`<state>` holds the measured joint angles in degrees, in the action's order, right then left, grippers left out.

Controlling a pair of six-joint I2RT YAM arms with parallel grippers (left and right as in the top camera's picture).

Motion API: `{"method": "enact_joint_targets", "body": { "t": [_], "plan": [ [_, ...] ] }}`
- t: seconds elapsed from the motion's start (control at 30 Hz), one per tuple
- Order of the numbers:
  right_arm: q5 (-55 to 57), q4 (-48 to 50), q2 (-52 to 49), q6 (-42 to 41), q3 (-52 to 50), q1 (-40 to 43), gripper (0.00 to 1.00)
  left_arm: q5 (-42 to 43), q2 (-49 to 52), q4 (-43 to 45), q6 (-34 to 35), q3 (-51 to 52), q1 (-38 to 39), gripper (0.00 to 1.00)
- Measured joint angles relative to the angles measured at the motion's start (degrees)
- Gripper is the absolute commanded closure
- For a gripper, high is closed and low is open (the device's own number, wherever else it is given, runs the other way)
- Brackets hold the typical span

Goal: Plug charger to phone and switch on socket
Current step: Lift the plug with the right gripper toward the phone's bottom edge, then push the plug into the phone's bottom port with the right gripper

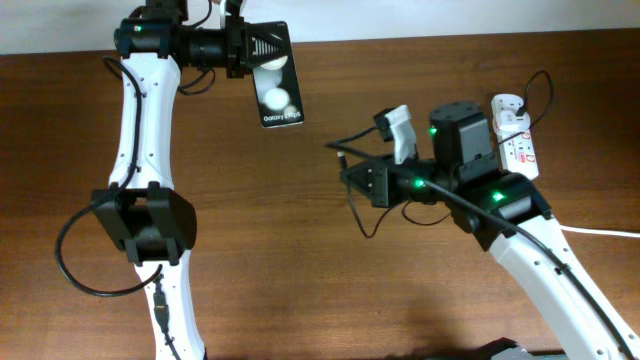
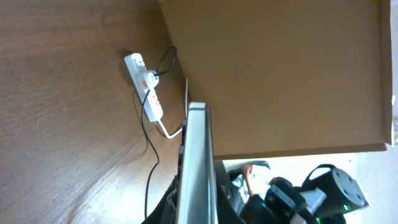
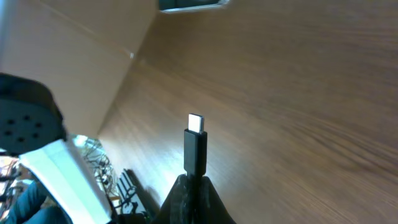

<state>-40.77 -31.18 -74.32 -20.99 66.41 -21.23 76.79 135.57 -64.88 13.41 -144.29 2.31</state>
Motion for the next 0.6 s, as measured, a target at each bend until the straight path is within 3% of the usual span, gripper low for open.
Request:
{"method": "enact_joint_targets", "body": {
  "t": [0.3,0.6],
  "plan": [
    [-0.3,16.9,-7.0,-6.7,0.0,-6.8,0.96,4.1,0.0,5.8,7.7,0.0,0.3,1.0],
    [3.8,17.8,-8.6,-7.6,0.0,-7.4,0.96,2.9,0.0,5.8,8.7,0.0,4.7,1.0]
  ]
}}
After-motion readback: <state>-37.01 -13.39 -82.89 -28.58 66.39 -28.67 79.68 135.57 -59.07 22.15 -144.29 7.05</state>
